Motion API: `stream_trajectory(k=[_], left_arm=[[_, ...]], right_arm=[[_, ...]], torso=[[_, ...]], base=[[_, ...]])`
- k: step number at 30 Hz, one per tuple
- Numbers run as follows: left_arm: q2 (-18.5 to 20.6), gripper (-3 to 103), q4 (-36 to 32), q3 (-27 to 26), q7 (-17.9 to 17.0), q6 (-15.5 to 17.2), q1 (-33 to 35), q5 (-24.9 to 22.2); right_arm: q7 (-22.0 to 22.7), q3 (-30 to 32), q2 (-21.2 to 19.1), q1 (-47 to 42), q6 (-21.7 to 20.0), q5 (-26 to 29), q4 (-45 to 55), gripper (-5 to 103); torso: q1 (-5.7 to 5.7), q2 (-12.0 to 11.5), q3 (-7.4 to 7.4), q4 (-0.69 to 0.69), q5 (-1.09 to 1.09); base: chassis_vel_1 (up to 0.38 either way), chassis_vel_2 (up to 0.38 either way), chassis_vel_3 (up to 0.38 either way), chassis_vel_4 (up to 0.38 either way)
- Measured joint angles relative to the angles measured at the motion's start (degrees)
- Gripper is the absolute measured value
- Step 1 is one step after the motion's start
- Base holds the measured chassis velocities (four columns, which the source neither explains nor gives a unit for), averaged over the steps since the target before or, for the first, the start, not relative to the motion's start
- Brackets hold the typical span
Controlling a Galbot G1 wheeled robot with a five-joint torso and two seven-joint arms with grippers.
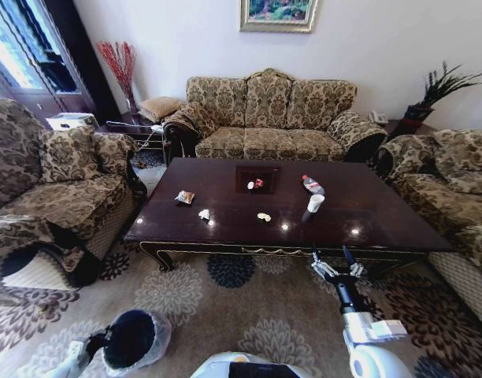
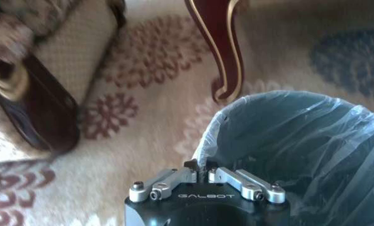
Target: Move to the front of the table and place the trash on the table into the trash bin.
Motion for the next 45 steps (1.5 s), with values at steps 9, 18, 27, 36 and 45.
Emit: stream_trajectory(k=[9,18,27,36,45], left_arm=[[-1.10,4,-14.38,-7.68,-2.83,0.45,11.26,-5.50],[-8.29,4,-38.52,-26.65,-3.80,-1.52,26.50,-11.81],[-13.05,4,-58.12,-40.09,-4.36,-2.38,35.59,-17.81],[-9.07,4,-70.21,-44.62,-6.03,1.39,33.96,-25.54],[2.53,4,-77.36,-39.07,-11.35,10.31,25.84,-30.97]], right_arm=[[0.03,-0.33,-0.71,0.27,-0.34,0.21,0.38,100],[-0.11,-0.59,-1.92,1.75,-0.36,0.11,-2.39,100],[-1.12,-1.77,-2.14,2.75,0.58,0.89,-5.03,100],[-0.21,-1.59,-1.22,4.67,2.12,-1.31,-6.16,100],[-0.08,-2.71,-2.22,6.90,4.35,-1.41,-6.94,100]], torso=[[0.00,0.00,0.00,0.02,0.00],[-0.01,0.00,-0.01,0.02,0.05],[-0.01,0.00,-0.01,0.05,0.01],[0.00,0.00,0.00,0.00,0.01],[0.00,0.00,0.01,-0.03,0.02]], base=[[0.000,0.000,0.000,0.000],[0.000,0.000,0.000,0.000],[0.000,0.000,0.000,0.000],[0.000,0.000,0.000,0.000],[0.000,0.000,0.000,0.000]])
